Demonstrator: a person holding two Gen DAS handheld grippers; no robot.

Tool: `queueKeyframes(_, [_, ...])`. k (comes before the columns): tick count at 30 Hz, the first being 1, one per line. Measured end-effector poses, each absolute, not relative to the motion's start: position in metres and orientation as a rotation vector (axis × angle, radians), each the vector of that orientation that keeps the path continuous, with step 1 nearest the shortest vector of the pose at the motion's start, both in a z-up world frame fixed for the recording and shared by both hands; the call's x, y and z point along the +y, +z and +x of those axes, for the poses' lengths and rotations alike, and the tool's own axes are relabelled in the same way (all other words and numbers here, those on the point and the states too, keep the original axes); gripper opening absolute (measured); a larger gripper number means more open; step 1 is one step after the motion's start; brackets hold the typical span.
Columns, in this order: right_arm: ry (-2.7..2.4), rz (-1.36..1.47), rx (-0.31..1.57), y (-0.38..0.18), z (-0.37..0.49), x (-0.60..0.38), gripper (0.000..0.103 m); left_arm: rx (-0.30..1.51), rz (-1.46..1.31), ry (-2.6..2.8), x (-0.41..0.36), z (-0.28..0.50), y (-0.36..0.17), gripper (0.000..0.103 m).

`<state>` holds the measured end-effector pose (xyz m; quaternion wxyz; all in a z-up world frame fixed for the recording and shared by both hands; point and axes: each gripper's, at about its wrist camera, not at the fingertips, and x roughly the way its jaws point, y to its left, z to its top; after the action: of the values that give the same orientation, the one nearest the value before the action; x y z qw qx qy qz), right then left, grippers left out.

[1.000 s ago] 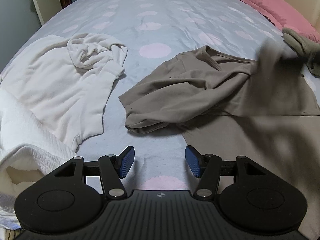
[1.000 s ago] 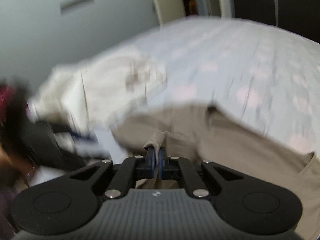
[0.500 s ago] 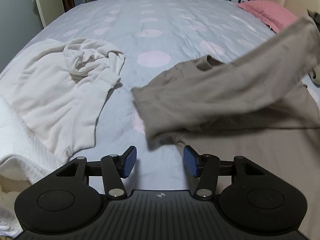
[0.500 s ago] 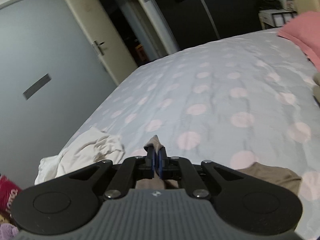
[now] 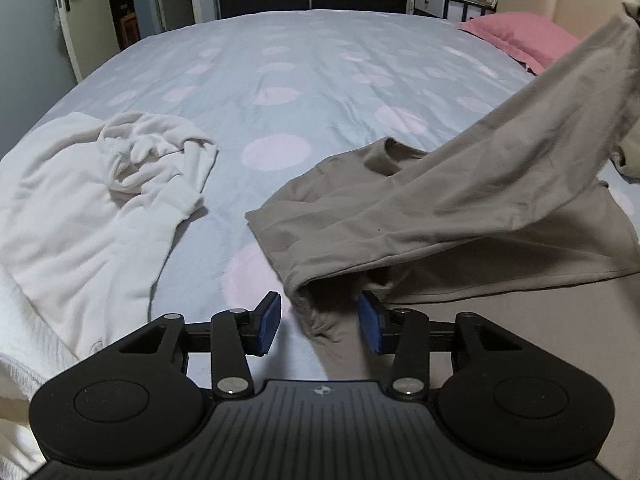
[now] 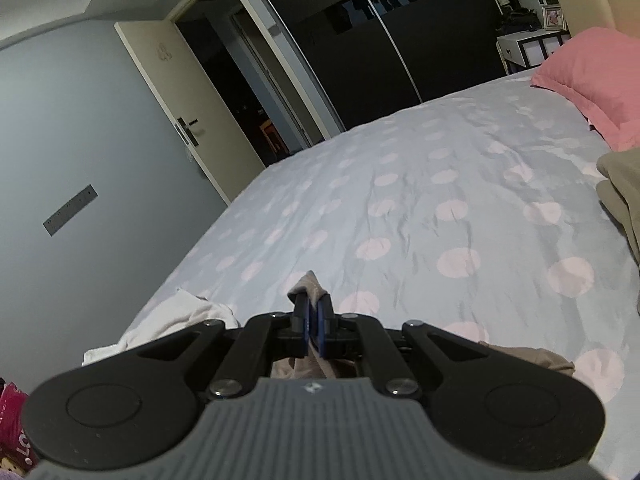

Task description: Fold clothes

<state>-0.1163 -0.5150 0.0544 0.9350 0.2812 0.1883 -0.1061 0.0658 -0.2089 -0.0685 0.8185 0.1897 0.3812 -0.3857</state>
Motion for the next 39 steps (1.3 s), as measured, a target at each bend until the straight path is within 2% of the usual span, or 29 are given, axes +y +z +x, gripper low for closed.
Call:
queueKeyframes(2, [-0.212,0.573,0.379,0.056,-0.115,-0.515,0.005,0.792,0.400,-0.848,-0.211,0.060,-0.065,0.057])
queueKeyframes(8, [-0.204,0.568,0.358,0.060,-0.116,-0.515,0.005,0.762,0.450,-0.804,-0.225,0.058,-0.074,0.061])
queueKeyframes(12, [-0.205,0.563,0.339,0.063,-0.120,-0.515,0.005,0.789,0.393,-0.744,-0.223,0.077,-0.083,0.052])
queueKeyframes(13, [-0.206,0.562,0.334,0.064,-0.121,-0.515,0.005,0.791,0.392,-0.739,-0.223,0.079,-0.084,0.044])
queueKeyframes(14, [-0.206,0.561,0.330,0.064,-0.122,-0.516,0.005,0.791,0.395,-0.732,-0.223,0.081,-0.085,0.041])
queueKeyframes(22, [-0.291,0.554,0.256,0.077,-0.147,-0.536,0.005,0.775,0.406,-0.720,-0.221,0.079,-0.090,0.041])
queueKeyframes(26, [-0.399,0.591,0.354,0.047,-0.158,-0.554,0.005,0.781,0.394,-0.714,-0.218,0.080,-0.090,0.043])
queueKeyframes(36, [-0.548,0.705,0.617,-0.069,-0.167,-0.592,0.005,0.791,0.430,-0.710,-0.220,0.073,-0.088,0.044])
queueKeyframes(39, [-0.572,0.744,0.670,-0.090,-0.172,-0.598,0.005,0.794,0.450,-0.707,-0.220,0.072,-0.086,0.050])
